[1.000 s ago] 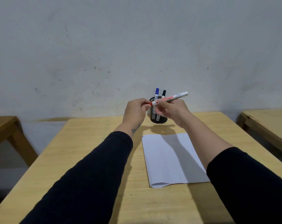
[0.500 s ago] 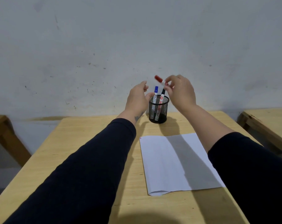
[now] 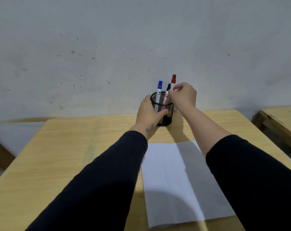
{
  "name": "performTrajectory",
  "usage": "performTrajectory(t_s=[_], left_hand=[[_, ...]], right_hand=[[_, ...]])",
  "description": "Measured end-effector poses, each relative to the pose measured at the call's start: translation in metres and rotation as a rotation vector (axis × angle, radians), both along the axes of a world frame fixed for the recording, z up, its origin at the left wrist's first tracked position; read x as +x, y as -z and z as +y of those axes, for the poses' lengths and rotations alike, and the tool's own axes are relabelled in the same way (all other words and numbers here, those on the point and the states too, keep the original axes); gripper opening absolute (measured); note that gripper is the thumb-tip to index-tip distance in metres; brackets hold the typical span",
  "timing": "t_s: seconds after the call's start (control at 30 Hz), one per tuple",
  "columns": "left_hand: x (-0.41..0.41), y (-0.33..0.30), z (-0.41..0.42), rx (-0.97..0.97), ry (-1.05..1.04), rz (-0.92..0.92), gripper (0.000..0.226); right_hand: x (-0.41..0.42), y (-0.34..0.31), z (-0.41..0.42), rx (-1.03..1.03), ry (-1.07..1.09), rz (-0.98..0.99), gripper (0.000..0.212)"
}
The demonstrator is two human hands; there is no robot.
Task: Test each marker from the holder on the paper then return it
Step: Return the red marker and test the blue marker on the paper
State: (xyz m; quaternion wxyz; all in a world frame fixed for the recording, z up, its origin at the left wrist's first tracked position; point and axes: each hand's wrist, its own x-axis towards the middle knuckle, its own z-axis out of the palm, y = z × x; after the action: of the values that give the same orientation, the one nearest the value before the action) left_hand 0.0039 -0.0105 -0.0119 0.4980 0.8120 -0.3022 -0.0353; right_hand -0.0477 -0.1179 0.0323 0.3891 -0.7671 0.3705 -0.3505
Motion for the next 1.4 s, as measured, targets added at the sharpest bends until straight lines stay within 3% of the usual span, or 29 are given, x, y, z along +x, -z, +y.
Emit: performTrajectory(t_s=[0.17, 0.33, 0.4, 0.47, 0.6, 0.77, 1.4], left_hand=[[-0.002, 0.007, -0.004, -0.037, -0.004, -0.018, 0.06], [0.001, 0.01, -0.002, -0.04, -0.004, -0.024, 0.06], [0.001, 0.01, -0.002, -0.047, -0.013, -0.01, 0.061], [0.0, 0.01, -0.002, -0.059, -0.016, -0.001, 0.058], [-0.001, 0.009, 0.0, -0.079, -0.002, 0.028, 0.054], [-0.001, 0.009, 0.002, -0.104, 0.015, 0.059, 0.054], [-0.001, 0.012, 0.001, -0.123, 0.006, 0.074, 0.057]], right_hand=[[0.009, 0.012, 0.001, -0.032, 0.071, 0.024, 0.021], [0.006, 0.007, 0.005, -0.066, 0.1, -0.041, 0.052], [0.007, 0.0, 0.011, -0.212, 0.081, -0.077, 0.046], [0.011, -0.01, 0.018, -0.255, -0.005, -0.049, 0.028], [0.021, -0.018, 0.03, -0.234, -0.025, 0.252, 0.017], [0.023, -0.021, 0.033, -0.207, 0.05, 0.322, 0.037], [0.032, -0.019, 0.024, -0.026, 0.078, 0.254, 0.037]])
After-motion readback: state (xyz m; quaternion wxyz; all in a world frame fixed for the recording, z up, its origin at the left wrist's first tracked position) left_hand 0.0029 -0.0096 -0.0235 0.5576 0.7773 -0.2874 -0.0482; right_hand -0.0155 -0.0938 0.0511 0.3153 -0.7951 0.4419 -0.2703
